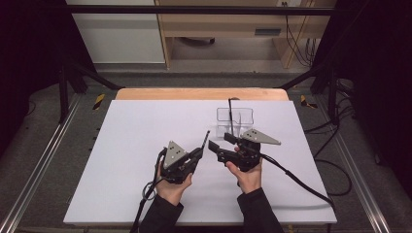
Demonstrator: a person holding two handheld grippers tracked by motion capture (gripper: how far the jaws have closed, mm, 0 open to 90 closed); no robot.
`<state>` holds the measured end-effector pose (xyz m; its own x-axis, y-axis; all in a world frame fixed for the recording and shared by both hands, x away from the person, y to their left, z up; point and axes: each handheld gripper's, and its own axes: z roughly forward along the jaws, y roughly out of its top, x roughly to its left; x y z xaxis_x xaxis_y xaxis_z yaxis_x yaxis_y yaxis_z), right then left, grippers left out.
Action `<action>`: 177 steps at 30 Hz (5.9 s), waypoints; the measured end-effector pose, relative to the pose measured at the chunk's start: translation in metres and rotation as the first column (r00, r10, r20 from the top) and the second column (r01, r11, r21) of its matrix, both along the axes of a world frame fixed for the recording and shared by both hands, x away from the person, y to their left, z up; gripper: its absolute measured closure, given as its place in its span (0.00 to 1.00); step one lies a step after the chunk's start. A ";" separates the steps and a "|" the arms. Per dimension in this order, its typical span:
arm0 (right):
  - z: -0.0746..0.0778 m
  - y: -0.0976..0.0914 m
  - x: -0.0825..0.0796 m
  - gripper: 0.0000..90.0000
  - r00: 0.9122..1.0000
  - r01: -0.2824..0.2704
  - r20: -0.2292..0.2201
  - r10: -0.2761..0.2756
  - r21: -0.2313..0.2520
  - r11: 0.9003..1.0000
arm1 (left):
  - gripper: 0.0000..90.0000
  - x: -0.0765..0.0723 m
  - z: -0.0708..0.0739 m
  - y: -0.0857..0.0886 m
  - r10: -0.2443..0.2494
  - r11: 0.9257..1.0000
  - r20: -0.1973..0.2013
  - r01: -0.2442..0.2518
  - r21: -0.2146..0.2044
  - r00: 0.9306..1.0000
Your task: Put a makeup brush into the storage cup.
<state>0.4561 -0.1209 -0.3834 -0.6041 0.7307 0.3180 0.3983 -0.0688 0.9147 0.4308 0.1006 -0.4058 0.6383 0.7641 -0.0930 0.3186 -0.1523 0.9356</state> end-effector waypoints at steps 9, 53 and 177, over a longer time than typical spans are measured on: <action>0.000 0.001 0.000 0.39 1.000 0.000 -0.007 0.001 0.019 1.000 | 0.92 -0.002 0.002 -0.007 -0.008 1.000 0.008 0.009 -0.007 1.000; -0.002 0.004 0.003 0.83 0.994 -0.049 -0.088 0.059 0.111 0.993 | 0.92 -0.006 0.009 -0.018 -0.012 1.000 0.030 0.012 -0.028 0.999; 0.050 -0.047 0.081 0.93 0.968 0.229 0.135 -0.211 -0.133 0.964 | 0.15 0.010 -0.003 0.142 0.087 0.987 -0.069 -0.076 0.144 0.994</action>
